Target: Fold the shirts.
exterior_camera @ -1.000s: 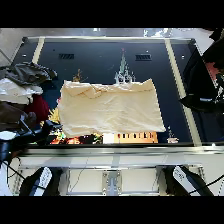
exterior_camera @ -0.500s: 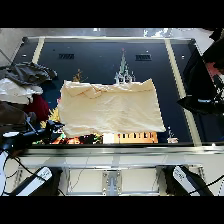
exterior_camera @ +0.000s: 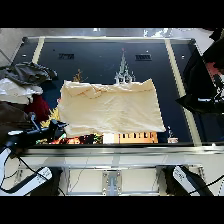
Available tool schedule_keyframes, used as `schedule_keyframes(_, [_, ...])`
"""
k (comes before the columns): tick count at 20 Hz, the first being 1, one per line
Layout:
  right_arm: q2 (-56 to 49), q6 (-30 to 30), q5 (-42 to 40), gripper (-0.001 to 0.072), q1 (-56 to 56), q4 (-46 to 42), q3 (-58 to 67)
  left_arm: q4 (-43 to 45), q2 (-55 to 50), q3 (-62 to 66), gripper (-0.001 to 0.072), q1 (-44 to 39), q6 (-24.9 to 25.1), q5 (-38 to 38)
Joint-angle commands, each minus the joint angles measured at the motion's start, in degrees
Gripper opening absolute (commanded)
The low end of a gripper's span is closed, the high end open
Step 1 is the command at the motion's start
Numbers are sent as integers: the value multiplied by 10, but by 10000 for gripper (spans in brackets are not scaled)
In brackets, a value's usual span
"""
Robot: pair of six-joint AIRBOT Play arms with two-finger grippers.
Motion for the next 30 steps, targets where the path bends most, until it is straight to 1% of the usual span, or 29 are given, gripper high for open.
schedule_keyframes(1, [0,0,2,451,0,2,0,-27,-2,0,233,-41,6,37])
schedule_keyframes(2, [0,0,2,451,0,2,0,-27,-2,0,105,-42,7,38])
schedule_keyframes(3, [0,0,2,451,0,1,0,-27,-2,0,14,-42,8,38])
schedule_keyframes(5, [0,0,6,451,0,-14,0,-27,-1,4,14,-42,9,33])
schedule_keyframes(7, [0,1,8,451,0,-67,-3,-28,4,8,14,-42,9,25])
schedule_keyframes(8, [0,9,17,452,0,-95,-16,-27,9,9,14,-42,9,24])
schedule_keyframes(10, [0,47,14,452,0,-104,-78,-27,20,11,14,-42,9,22])
schedule_keyframes(12, [0,101,-35,453,0,-81,-161,-27,33,11,14,-42,9,21])
schedule_keyframes(13, [-4,111,-42,453,0,-50,-196,-27,38,11,14,-42,9,21])
schedule_keyframes(14, [-14,110,-34,453,0,-23,-224,-27,44,11,14,-42,9,21])
schedule_keyframes(16, [-41,100,-9,454,0,0,-256,-27,50,11,14,-42,9,21])
schedule_keyframes(19, [-61,76,-31,454,0,54,-276,-27,51,11,14,-42,9,21])
schedule_keyframes(20, [-63,78,-46,453,0,59,-276,-27,51,11,14,-42,9,21])
schedule_keyframes(23, [-67,123,-93,452,0,60,-276,-27,51,11,14,-42,9,21])
schedule_keyframes(27, [-111,126,-98,452,0,63,-276,-27,51,11,14,-42,9,21])
schedule_keyframes(29, [-127,125,-126,450,5,74,-276,-27,51,11,14,-42,9,21])
schedule_keyframes(30, [-129,122,-146,405,14,86,-276,-27,51,11,14,-42,9,21])
